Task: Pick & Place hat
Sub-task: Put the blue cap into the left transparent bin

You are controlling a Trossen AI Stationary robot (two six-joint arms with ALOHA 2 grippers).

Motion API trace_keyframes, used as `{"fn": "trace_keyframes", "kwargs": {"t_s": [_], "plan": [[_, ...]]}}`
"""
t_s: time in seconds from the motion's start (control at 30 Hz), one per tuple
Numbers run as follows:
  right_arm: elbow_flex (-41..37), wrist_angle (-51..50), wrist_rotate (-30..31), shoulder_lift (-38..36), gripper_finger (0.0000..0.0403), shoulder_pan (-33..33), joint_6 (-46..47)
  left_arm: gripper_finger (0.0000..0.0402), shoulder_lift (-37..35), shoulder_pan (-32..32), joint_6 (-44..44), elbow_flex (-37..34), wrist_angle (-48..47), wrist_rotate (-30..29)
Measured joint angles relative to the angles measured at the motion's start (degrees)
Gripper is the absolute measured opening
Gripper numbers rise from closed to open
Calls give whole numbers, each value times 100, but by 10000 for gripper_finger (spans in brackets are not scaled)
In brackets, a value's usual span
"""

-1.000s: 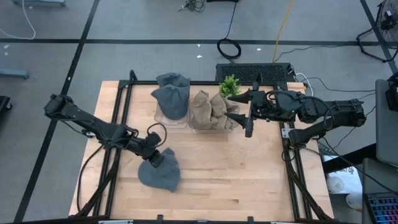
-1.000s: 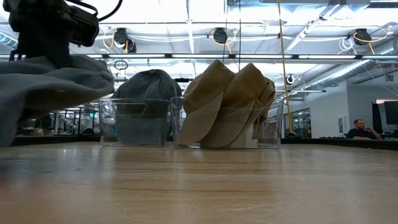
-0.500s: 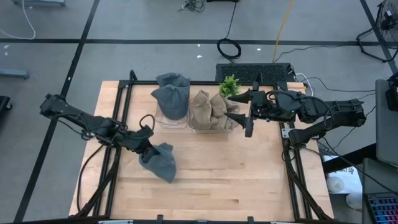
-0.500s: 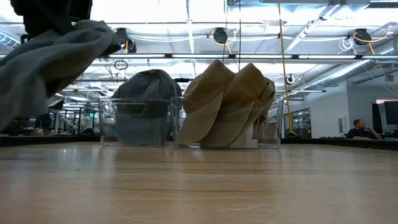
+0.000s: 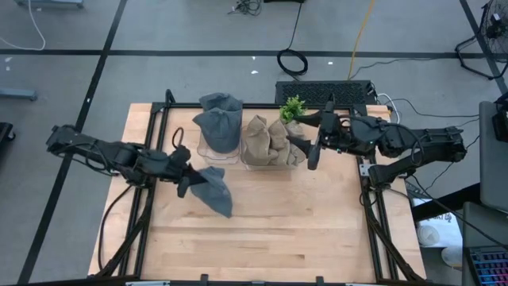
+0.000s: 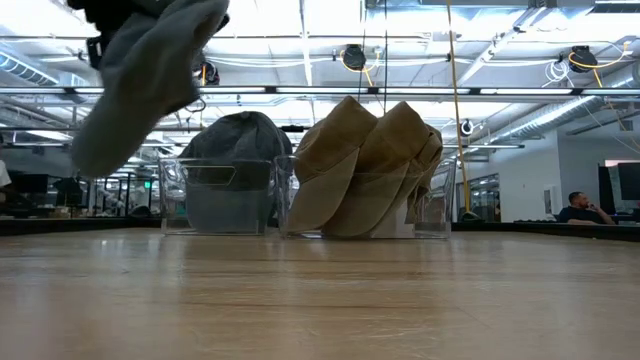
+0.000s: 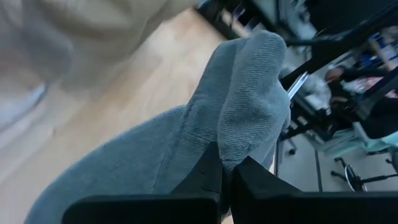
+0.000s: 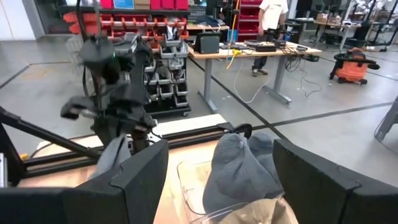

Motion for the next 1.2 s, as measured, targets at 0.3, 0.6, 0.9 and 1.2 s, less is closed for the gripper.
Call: {"fn": "trace_keyframes", "kwargs": {"t_s": [0.3, 0.6, 0.9, 1.2], "plan": [[-1, 3, -4, -1, 279, 0, -36, 3, -400, 282, 634, 0, 480, 8], [-1, 11, 2, -3, 279, 0, 492, 3, -798, 442, 913, 4, 833, 20], [-1, 30, -6, 143, 279, -538, 1498, 3, -800, 848, 1959, 662, 814, 2], [-1, 48, -26, 225, 279, -594, 1168, 3, -626, 1188, 2314, 1514, -37, -474]]}}
